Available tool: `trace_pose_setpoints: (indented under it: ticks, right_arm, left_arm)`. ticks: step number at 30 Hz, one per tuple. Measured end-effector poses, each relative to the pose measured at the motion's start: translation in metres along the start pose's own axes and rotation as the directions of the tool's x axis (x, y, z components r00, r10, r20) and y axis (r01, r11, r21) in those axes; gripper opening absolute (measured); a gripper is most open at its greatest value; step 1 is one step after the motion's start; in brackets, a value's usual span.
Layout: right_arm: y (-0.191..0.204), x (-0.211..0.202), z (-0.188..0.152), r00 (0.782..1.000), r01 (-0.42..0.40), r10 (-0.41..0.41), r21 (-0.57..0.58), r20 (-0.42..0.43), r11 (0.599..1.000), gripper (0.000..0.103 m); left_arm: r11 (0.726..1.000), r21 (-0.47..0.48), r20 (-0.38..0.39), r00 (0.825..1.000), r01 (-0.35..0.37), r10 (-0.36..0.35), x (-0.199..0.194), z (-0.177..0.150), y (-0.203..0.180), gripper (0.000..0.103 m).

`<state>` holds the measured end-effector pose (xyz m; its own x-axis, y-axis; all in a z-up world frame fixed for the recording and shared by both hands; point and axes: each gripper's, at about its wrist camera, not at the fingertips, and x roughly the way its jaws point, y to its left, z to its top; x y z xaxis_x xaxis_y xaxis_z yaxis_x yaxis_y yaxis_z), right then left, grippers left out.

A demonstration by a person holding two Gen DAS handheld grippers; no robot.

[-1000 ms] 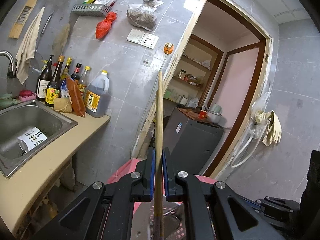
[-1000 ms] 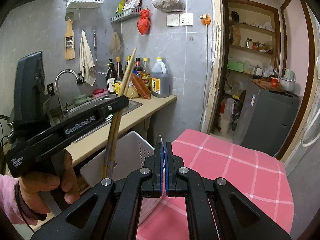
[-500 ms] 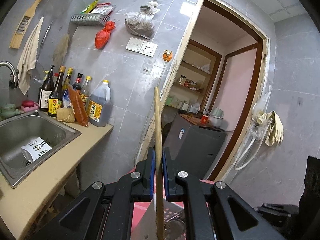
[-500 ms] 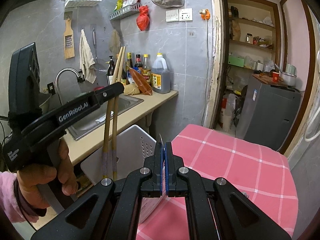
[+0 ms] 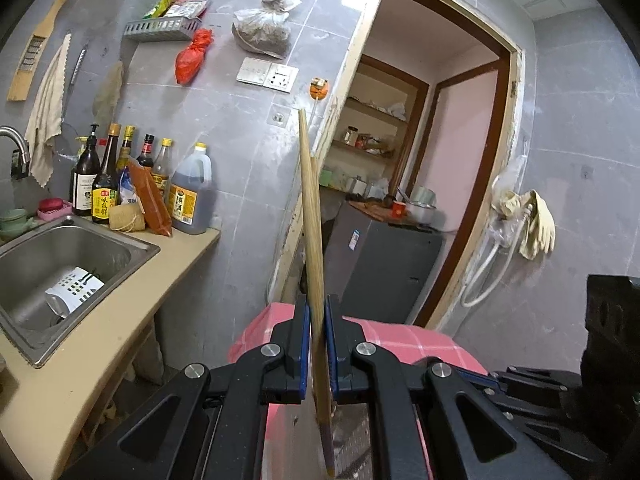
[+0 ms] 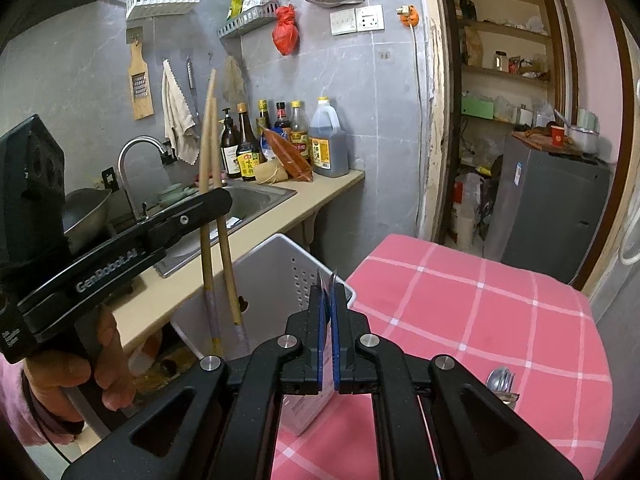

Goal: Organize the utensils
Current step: 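Open both tools to drop the chopsticks and spoon into the basket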

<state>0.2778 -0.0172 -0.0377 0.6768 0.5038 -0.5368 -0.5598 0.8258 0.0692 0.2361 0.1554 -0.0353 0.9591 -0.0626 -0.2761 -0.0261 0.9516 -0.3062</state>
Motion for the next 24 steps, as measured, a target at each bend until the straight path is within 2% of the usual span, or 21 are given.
trace_pose_setpoints:
  ticks: [2,6,12,16,24]
  right_arm:
    - [0.0,0.0,-0.003,1.0,-0.008,0.008,0.004,-0.004,1.0,0.004]
    - [-0.001,-0.003,-0.006,1.0,-0.015,0.015,0.02,0.004,1.0,0.025]
    - [-0.006,-0.01,-0.01,1.0,-0.003,0.002,0.042,0.018,0.999,0.027]
    - [-0.011,-0.017,-0.012,0.999,0.013,-0.015,0.063,0.032,0.998,0.036]
    - [-0.026,-0.03,-0.017,0.997,0.048,-0.054,0.104,0.056,0.993,0.047]
  left_arm:
    - [1.0,0.016,-0.011,1.0,0.006,-0.006,-0.003,-0.001,-0.001,0.008]
    - [1.0,0.022,-0.043,0.999,0.02,-0.019,-0.004,-0.002,-0.001,0.008]
    - [0.999,0.044,-0.086,0.996,0.032,-0.029,-0.005,-0.009,-0.004,0.008]
    - [0.999,0.043,-0.131,0.991,0.03,-0.024,-0.002,-0.016,-0.004,0.008]
    - [0.999,0.03,-0.155,0.988,0.022,-0.018,-0.003,-0.022,-0.005,0.008]
